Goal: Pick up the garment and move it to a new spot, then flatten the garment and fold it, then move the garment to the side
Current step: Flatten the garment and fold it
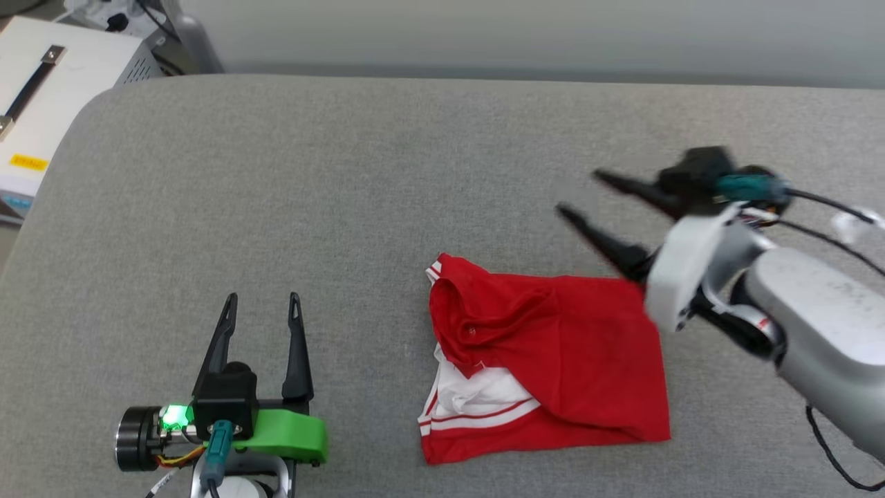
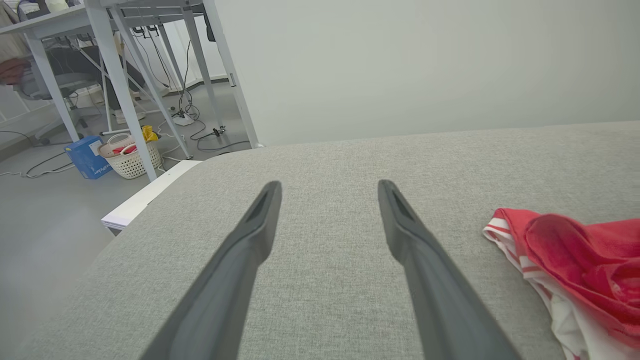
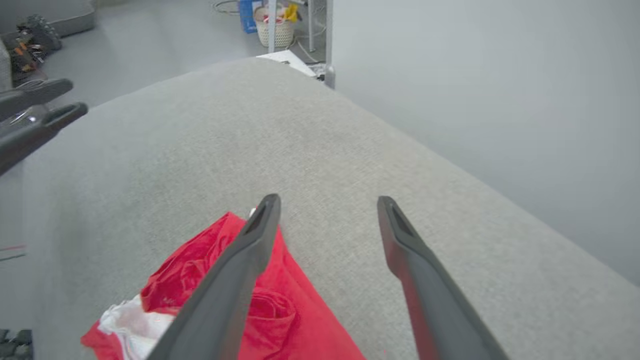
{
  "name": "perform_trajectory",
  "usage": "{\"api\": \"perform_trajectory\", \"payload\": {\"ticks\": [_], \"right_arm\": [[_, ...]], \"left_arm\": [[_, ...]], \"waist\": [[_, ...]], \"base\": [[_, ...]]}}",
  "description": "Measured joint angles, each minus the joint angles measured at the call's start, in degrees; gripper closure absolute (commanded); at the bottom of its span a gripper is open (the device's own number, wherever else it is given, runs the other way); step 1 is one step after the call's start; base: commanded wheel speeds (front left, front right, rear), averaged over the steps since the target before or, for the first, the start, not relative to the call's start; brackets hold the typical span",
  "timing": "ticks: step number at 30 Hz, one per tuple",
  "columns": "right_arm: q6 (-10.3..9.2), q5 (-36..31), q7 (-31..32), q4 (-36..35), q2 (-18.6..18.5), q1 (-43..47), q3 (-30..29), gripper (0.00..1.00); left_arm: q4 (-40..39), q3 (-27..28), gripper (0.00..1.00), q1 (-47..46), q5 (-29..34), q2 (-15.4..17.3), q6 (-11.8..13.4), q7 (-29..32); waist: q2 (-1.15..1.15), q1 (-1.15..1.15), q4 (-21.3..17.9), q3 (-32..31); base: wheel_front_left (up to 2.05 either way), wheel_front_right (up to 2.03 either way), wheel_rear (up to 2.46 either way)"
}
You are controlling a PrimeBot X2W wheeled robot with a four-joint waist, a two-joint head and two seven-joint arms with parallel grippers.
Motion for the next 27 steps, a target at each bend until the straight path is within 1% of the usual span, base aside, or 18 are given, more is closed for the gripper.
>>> {"api": "perform_trajectory", "payload": {"ticks": [3,5,9,12,13,15,18,19,22,24,27], "right_arm": [[0.00,-3.75,-6.08,2.29,-0.11,4.04,-7.10,0.00],[0.01,-8.34,-9.64,4.41,0.51,7.37,-12.36,0.00],[0.00,-16.10,-12.71,6.47,2.89,13.13,-24.43,0.00],[0.00,-22.21,-13.25,5.02,6.37,18.63,-34.20,0.00],[0.01,-23.82,-13.26,4.37,7.34,20.15,-36.67,0.00],[0.00,-28.37,-13.28,1.26,10.04,24.12,-43.63,0.00],[0.00,-32.75,-13.44,-3.38,14.45,29.63,-51.07,0.00],[0.00,-34.05,-13.43,-4.97,15.95,31.68,-52.80,0.00],[0.00,-36.45,-13.44,-8.87,19.20,36.83,-55.45,0.00],[0.00,-37.17,-13.44,-10.60,20.87,39.64,-56.96,0.00],[0.00,-37.75,-13.45,-12.40,22.28,43.39,-57.78,0.00]], "left_arm": [[-0.09,0.27,0.00,0.77,0.00,0.07,-0.01,0.00],[-0.13,0.46,0.00,1.28,0.00,0.10,-0.01,0.00],[-0.26,0.62,0.00,2.25,-0.01,0.14,-0.01,0.00],[-0.51,0.81,0.00,3.05,-0.02,0.18,-0.07,0.00],[-0.58,0.83,0.00,3.22,-0.02,0.18,-0.09,0.00],[-0.74,0.97,0.00,3.61,-0.04,0.18,-0.29,0.00],[-1.10,1.15,0.00,4.04,-0.10,0.18,-0.52,0.00],[-1.13,1.22,0.00,4.14,-0.10,0.18,-0.52,0.00],[-1.21,1.47,0.00,4.45,-0.11,0.18,-0.69,0.00],[-1.27,1.52,0.00,4.77,-0.14,0.16,-1.01,0.00],[-1.41,1.49,0.00,5.41,-0.20,0.14,-1.16,0.00]], "waist": [[0.00,0.00,-0.68,-1.27],[0.00,0.00,-1.17,-2.09],[0.00,0.00,-1.98,-3.40],[0.00,0.00,-2.59,-4.33],[0.00,0.00,-2.73,-4.54],[0.00,0.00,-3.06,-5.04],[0.00,0.00,-3.40,-5.64],[0.00,0.00,-3.49,-5.82],[0.00,0.00,-3.65,-6.24],[0.00,0.00,-3.65,-6.48],[0.00,0.00,-3.57,-6.72]], "base": [[0.00,0.00,0.00],[0.00,0.00,0.00],[0.00,0.00,0.00],[0.00,0.00,0.00],[0.00,0.00,0.00],[0.00,0.00,0.00],[0.00,0.00,0.00],[0.00,0.00,0.00],[0.00,0.00,0.00],[0.00,0.00,0.00],[0.00,0.00,0.00]]}}
